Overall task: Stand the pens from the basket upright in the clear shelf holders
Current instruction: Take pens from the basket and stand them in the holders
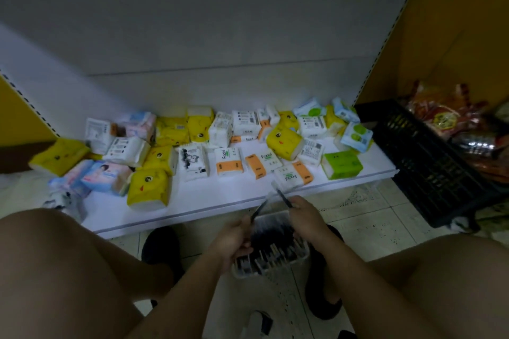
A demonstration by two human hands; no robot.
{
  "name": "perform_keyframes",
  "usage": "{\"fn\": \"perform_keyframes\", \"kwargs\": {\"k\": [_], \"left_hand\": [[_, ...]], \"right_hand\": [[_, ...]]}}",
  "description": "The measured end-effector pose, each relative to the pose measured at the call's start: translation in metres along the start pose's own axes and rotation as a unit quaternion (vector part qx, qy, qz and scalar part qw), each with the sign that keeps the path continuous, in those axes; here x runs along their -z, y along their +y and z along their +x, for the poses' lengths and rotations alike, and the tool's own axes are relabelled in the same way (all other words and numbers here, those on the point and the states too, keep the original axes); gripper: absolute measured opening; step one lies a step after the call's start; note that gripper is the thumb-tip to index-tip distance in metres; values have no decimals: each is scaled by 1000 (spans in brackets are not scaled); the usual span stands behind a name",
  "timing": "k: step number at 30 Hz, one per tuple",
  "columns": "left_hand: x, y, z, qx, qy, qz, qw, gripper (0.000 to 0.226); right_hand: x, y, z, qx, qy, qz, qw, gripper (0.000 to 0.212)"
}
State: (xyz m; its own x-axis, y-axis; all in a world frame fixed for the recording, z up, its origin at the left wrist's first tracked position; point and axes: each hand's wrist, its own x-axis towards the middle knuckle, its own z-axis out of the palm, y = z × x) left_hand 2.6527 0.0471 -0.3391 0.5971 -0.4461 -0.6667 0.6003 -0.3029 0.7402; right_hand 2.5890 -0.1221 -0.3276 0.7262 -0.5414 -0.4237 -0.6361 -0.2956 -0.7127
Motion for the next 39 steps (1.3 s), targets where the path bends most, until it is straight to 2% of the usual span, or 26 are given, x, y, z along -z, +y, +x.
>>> {"fn": "perform_keyframes", "kwargs": {"k": [4, 7, 10, 12, 14, 16, 18, 22, 24, 27, 30, 35, 39], "left_hand": [[3, 34, -16, -53, -38, 29, 997, 24], [3, 67, -28, -100, -50, 23, 993, 15], [4, 100, -42, -154, -48, 26, 987, 12], [6, 122, -55, -196, -55, 17, 979, 20], [9, 143, -69, -224, -54, 5, 973, 38], [12, 163, -82, -254, -50, 17, 966, 50], [14, 182, -97, -285, -44, 44, 956, 47], [14, 218, -130, -345, 20, 113, 932, 31], [11, 235, -144, -377, 53, 83, 921, 12], [11, 258, -165, -472, 104, 75, 872, 24], [12, 279, -186, -540, 121, 99, 827, 25], [14, 316, -205, -556, 145, 122, 810, 18], [20, 340, -222, -564, 160, 130, 799, 28]], "right_hand": [[14, -37, -8, 81, 31, 63, 994, 28], [22, -67, -14, 82, 31, 160, 983, 12], [32, -96, -20, 116, 28, 175, 977, 4], [42, -116, -26, 156, 46, 161, 974, 15], [51, -135, -34, 189, 63, 168, 965, 23], [59, -151, -43, 228, 93, 171, 954, 15], [65, -167, -50, 262, 126, 182, 939, 12], [79, -203, -67, 278, 122, 221, 927, 13], [85, -220, -74, 306, 126, 216, 919, 10], [94, -248, -86, 355, 161, 195, 900, 14], [106, -275, -100, 396, 182, 168, 884, 17], [124, -320, -119, 408, 173, 200, 874, 23], [133, -350, -118, 419, 163, 238, 861, 17]]}}
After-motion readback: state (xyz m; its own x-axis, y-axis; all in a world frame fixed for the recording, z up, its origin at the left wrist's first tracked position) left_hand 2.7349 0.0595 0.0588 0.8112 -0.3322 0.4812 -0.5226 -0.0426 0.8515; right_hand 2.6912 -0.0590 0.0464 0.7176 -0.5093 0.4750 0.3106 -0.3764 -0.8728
